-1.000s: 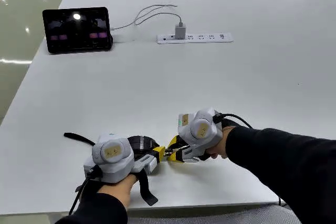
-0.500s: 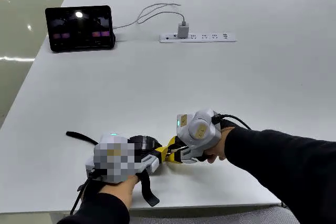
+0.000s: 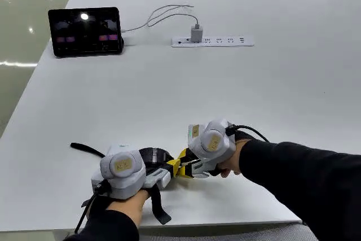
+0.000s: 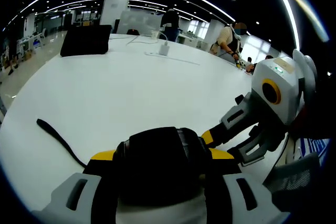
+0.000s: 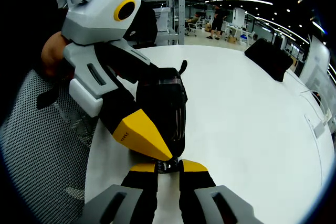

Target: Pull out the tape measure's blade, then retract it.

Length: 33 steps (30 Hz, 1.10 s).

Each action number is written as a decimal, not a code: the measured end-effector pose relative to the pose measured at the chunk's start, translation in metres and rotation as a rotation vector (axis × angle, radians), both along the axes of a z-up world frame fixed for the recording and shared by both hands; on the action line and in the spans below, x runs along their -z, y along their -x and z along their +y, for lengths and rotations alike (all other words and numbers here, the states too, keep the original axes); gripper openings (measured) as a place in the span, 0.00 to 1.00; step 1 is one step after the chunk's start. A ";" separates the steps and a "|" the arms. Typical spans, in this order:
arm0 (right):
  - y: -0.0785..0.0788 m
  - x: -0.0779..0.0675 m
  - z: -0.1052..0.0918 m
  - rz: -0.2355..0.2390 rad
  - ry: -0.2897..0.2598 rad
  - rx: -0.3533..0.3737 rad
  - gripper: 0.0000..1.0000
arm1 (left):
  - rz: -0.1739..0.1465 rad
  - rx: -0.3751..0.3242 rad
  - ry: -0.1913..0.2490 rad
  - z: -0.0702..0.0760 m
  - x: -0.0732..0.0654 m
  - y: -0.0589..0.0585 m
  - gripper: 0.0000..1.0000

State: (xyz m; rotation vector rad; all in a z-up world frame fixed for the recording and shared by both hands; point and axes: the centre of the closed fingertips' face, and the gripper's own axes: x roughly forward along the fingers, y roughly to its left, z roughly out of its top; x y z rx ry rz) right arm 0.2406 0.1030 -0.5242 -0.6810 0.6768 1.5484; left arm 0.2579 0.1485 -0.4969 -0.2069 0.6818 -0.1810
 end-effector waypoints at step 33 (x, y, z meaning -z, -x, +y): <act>0.001 -0.003 0.000 -0.038 0.016 0.066 0.13 | -0.005 0.034 0.009 0.000 -0.003 0.003 0.63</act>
